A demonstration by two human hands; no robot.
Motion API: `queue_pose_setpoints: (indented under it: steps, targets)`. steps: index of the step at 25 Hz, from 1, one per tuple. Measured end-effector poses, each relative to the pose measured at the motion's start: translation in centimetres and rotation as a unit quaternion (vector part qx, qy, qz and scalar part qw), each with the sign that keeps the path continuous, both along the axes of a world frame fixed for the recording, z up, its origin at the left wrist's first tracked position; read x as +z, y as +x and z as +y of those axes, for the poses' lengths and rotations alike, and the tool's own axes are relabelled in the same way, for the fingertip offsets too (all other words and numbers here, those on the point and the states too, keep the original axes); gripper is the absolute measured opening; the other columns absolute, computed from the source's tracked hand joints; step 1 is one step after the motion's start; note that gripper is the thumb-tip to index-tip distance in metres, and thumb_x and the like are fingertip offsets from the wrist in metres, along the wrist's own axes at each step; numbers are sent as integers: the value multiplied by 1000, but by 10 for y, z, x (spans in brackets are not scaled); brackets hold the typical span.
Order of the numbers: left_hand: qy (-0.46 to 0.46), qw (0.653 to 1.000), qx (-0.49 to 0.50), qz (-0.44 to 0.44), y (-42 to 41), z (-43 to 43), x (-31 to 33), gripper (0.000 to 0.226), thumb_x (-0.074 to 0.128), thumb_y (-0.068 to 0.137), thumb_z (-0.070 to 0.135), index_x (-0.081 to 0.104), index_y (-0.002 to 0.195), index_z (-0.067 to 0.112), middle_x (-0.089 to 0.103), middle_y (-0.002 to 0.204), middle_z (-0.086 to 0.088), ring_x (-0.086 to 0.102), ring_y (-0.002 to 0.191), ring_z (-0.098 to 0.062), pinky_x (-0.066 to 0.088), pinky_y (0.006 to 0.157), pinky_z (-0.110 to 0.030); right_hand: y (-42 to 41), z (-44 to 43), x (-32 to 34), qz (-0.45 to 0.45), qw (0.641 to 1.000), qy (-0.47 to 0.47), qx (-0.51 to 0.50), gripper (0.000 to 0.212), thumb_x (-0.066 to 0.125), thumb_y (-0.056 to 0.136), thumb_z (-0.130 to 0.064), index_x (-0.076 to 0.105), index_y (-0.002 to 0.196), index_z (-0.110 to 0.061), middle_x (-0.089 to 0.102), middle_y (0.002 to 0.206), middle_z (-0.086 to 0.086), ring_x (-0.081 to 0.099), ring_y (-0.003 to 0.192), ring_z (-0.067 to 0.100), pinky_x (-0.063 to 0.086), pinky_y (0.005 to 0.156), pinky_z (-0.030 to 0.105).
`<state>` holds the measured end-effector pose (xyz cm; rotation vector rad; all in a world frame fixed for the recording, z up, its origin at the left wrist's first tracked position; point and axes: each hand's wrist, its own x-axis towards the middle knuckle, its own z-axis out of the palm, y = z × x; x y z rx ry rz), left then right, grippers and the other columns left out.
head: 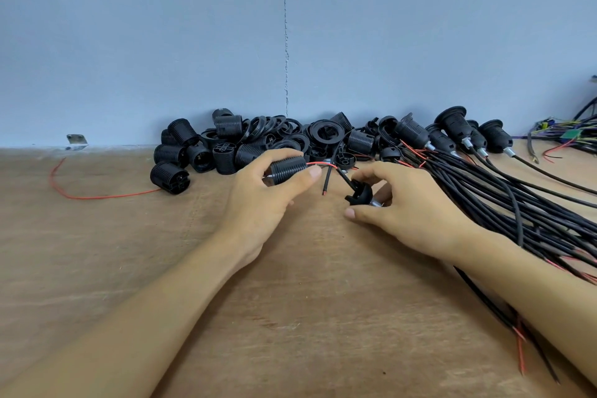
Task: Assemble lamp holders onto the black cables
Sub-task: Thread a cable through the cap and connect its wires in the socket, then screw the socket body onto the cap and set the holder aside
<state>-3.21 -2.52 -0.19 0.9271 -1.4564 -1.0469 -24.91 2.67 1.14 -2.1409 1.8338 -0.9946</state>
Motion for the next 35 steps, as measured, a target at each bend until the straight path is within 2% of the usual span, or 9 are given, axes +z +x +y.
queue_pose_setpoints:
  steps: [3, 6, 11, 14, 17, 23, 28, 31, 35]
  targets:
    - [69, 994, -27, 82, -1, -2, 2, 57, 93, 66, 30, 68, 117, 28, 70, 88, 6, 60, 70, -10, 50, 62, -25, -2, 0, 1, -34, 999, 22, 18, 49, 87, 72, -42, 66, 116, -35, 62, 98, -25, 61, 77, -4, 43, 71, 4]
    - [97, 983, -2, 155, -4, -2, 4, 74, 92, 51, 29, 59, 115, 11, 72, 82, 2, 60, 64, -11, 49, 57, -23, -2, 0, 3, -50, 998, 30, 24, 54, 88, 71, -41, 61, 118, -40, 63, 99, -22, 63, 71, -1, 45, 70, 8]
    - [104, 970, -13, 221, -2, -3, 6, 65, 88, 58, 30, 69, 117, 10, 75, 87, -4, 65, 67, -14, 53, 61, -21, -1, -2, 1, -107, 992, 35, 51, 55, 87, 75, -30, 59, 122, -36, 64, 99, -30, 66, 75, 2, 51, 77, 18]
    - [111, 969, -28, 218, -2, -2, 6, 63, 84, 68, 27, 69, 127, 12, 72, 91, -8, 65, 69, -16, 55, 67, -23, -1, -1, -1, -115, 992, 22, 45, 59, 86, 77, -27, 55, 126, -39, 65, 104, -18, 65, 77, 3, 52, 78, 19]
    - [98, 976, -32, 192, -3, -2, 5, 59, 83, 75, 27, 67, 131, 13, 70, 90, -9, 65, 73, -17, 55, 71, -25, 2, -1, -3, -97, 995, -17, 35, 66, 84, 79, -18, 51, 133, -37, 62, 110, -17, 64, 78, 1, 52, 75, 15]
    - [75, 985, -24, 154, -7, 1, 0, 37, 80, 85, 19, 69, 120, 19, 75, 84, -4, 71, 79, -23, 61, 80, -34, 4, 0, -3, -146, 988, -33, 35, 65, 83, 79, -15, 53, 132, -36, 64, 113, -14, 66, 79, 6, 52, 74, 15]
    - [60, 989, -52, 126, -11, 7, 1, 27, 81, 85, 22, 76, 110, 32, 74, 82, 0, 69, 76, -18, 60, 76, -30, 6, -1, 3, -282, 957, 16, 68, 64, 83, 79, -11, 53, 132, -31, 65, 118, -7, 71, 75, 13, 60, 67, 28]
    - [35, 994, -51, 92, -14, 11, 1, 22, 81, 86, 25, 77, 100, 41, 74, 83, 3, 71, 74, -15, 59, 70, -27, 7, 3, 3, -172, 983, -21, 63, 65, 83, 79, -16, 52, 132, -37, 66, 113, -18, 67, 79, 6, 54, 72, 19]
    - [11, 998, -35, 57, -14, 12, -1, 25, 81, 86, 26, 73, 106, 36, 74, 79, 10, 73, 72, -11, 59, 66, -23, 11, 5, -1, -74, 995, -33, 61, 66, 80, 82, -16, 48, 136, -37, 65, 115, -20, 61, 89, 2, 45, 69, 9]
